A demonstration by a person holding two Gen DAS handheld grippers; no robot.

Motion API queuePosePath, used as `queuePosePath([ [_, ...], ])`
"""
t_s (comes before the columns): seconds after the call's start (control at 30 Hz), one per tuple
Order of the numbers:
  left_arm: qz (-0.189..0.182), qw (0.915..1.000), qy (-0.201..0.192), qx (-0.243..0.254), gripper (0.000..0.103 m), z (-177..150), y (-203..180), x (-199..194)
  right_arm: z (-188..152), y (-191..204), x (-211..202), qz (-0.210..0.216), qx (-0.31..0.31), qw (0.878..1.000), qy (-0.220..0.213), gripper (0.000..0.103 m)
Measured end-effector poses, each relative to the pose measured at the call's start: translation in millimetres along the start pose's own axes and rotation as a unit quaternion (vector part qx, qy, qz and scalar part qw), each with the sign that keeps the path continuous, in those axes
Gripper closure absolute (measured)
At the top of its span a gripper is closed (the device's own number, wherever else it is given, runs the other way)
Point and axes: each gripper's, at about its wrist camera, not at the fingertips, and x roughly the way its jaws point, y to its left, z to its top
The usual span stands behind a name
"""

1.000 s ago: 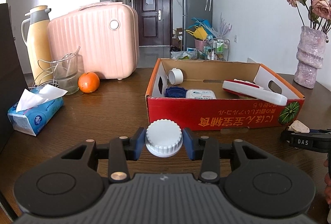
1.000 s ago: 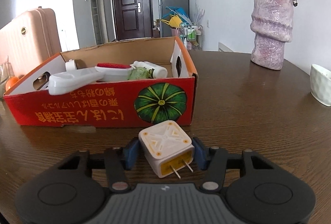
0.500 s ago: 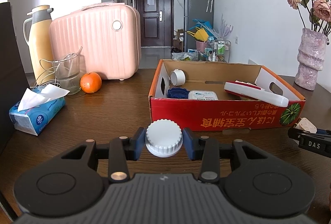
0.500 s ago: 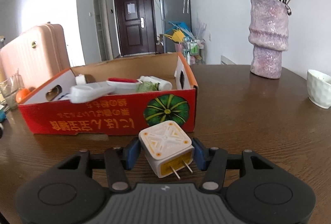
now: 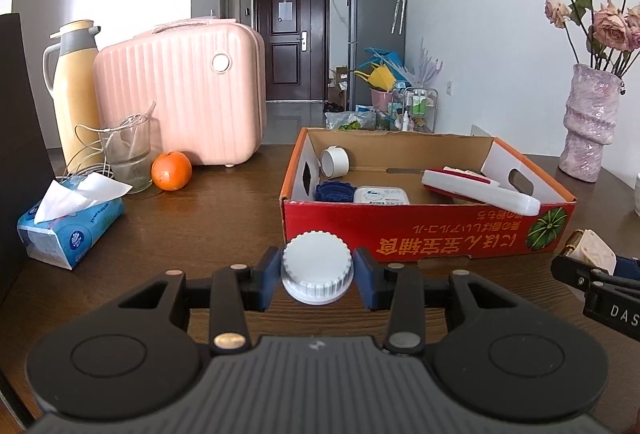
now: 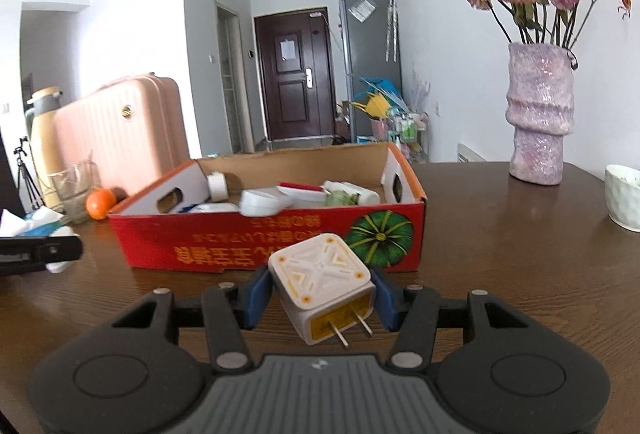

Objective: Organize rigid objects
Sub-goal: 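Carry the white ridged cap and white plug over the red box with both grippers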

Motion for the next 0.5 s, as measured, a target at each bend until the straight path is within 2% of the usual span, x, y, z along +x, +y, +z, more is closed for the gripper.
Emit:
queuePosePath([
  [0.5,-0.015,0.9995,-0.029,0.004,0.062,4,-15,-24,10,17,-27,0.021,-0.014,0.999,-0.046,0.05],
])
